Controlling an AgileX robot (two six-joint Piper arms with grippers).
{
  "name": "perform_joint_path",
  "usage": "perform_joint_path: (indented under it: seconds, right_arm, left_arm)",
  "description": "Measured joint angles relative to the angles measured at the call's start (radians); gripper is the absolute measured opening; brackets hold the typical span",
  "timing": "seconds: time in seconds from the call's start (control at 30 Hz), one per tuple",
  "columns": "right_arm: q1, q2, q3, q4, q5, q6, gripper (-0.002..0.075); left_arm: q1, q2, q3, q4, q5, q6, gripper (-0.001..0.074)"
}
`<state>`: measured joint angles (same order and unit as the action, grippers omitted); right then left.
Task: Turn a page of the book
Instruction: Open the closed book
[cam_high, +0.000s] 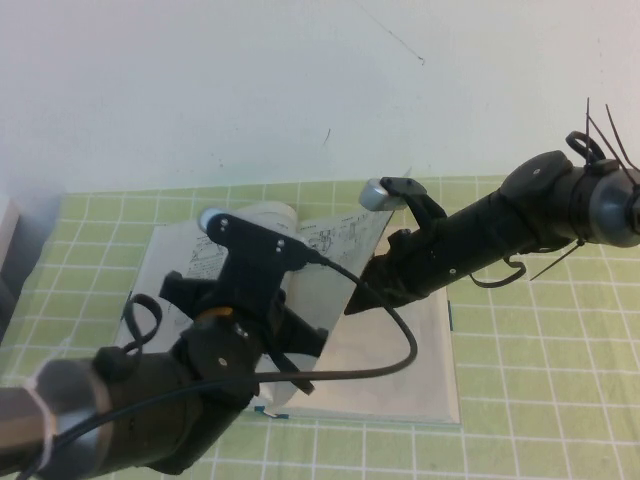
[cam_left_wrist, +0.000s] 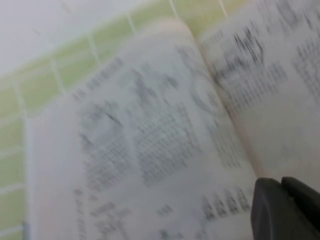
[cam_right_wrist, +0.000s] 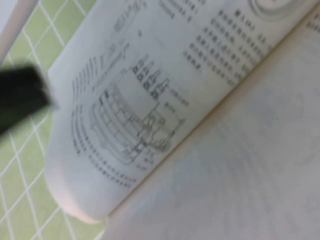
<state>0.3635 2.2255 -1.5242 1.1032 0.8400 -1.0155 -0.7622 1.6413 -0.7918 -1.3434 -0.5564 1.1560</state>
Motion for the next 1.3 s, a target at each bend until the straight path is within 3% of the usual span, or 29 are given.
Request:
perform_joint_path:
  seconds: [0.23, 0.4, 0.73, 0.97, 1.3]
  right_arm:
    - [0.004, 0.004, 0.0, 0.162, -0.037, -0.147, -0.0002]
    - [0.058, 0.025, -0.005, 0.283, -0.048, -0.263, -0.0002]
    - [0.131, 0.05, -0.053, 0.28, -0.05, -0.298, -0.0002]
    - [0.08, -0.097, -0.053, -0.175, -0.095, -0.045, -0.0002]
    - [0.025, -0.418, -0.053, -0.925, 0.041, 0.383, -0.0002]
  left_arm:
    - [0.0, -0.195, 0.0, -0.047, -0.051, 0.055, -0.0003]
    - [0.0, -0.292, 0.0, -0.061, -0.055, 0.059, -0.0003]
    - [0.0, -0.36, 0.0, -0.23, -0.065, 0.25, -0.0003]
    - [0.0, -0.369, 0.001, -0.356, 0.009, 0.319, -0.0003]
    - [0.0, -0.422, 0.001, -0.41, 0.468, 0.369, -0.0003]
